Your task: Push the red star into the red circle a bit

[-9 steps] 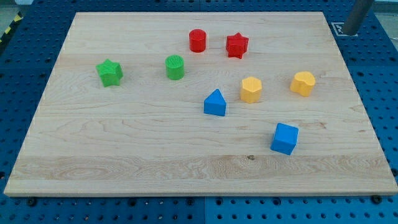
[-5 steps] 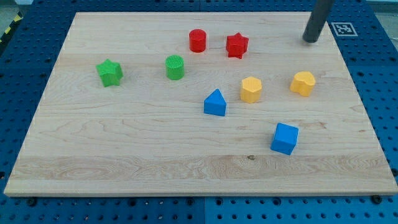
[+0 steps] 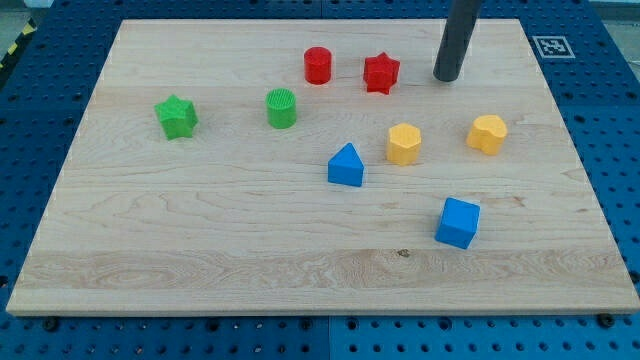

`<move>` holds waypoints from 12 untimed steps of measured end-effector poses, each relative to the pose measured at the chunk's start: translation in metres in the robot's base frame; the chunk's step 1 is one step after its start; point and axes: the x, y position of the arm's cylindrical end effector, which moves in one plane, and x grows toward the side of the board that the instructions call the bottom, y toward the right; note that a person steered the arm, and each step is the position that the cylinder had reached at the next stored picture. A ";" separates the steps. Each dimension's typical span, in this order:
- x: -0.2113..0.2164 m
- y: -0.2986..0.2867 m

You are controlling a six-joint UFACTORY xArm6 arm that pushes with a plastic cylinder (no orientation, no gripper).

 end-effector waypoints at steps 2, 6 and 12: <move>0.000 -0.027; 0.000 -0.030; 0.021 -0.063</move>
